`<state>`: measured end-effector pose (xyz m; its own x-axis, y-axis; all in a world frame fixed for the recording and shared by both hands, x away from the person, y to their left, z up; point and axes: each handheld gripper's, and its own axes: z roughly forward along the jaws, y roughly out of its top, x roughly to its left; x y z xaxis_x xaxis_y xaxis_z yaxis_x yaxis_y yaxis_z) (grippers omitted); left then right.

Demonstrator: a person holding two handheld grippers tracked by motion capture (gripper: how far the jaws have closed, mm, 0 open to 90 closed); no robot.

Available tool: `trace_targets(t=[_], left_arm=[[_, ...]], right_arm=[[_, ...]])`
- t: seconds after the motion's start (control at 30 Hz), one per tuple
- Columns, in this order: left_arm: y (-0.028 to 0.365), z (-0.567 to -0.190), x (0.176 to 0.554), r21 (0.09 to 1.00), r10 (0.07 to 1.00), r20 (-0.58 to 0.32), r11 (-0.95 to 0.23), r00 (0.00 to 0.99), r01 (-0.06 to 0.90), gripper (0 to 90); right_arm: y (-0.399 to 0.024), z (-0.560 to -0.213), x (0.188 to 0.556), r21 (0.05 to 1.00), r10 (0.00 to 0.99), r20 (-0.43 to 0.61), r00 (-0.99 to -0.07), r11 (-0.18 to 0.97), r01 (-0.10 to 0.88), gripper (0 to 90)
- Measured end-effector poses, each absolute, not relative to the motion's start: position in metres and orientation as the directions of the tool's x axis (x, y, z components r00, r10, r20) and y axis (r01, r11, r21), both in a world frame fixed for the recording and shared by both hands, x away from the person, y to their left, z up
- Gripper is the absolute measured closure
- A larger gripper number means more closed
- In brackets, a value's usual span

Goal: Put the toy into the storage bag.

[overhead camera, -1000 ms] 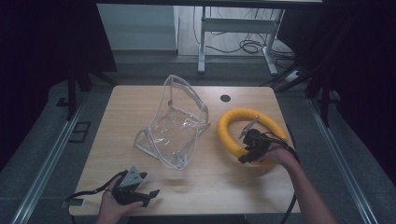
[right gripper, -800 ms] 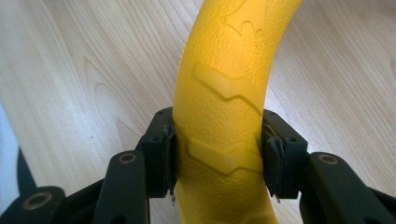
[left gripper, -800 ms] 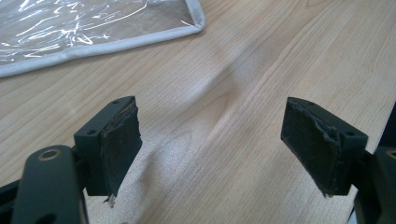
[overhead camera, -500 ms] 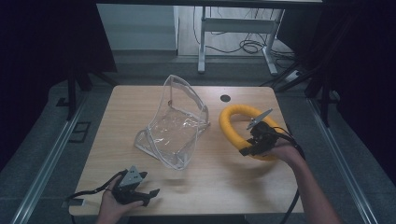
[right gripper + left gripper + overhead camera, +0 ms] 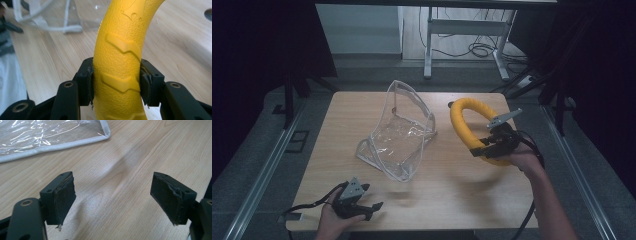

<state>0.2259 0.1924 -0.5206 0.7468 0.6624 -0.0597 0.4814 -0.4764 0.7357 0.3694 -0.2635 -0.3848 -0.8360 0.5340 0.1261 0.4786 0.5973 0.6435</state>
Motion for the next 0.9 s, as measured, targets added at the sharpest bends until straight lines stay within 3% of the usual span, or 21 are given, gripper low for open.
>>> trace_targets(t=[0.9], left_arm=[[0.192,-0.521,0.227,0.732,0.660,-0.063,-0.480,0.748,0.484,19.8]], right_arm=[[-0.260,-0.365,0.367,0.841,0.492,0.223,-0.842,0.339,0.421,52.6]])
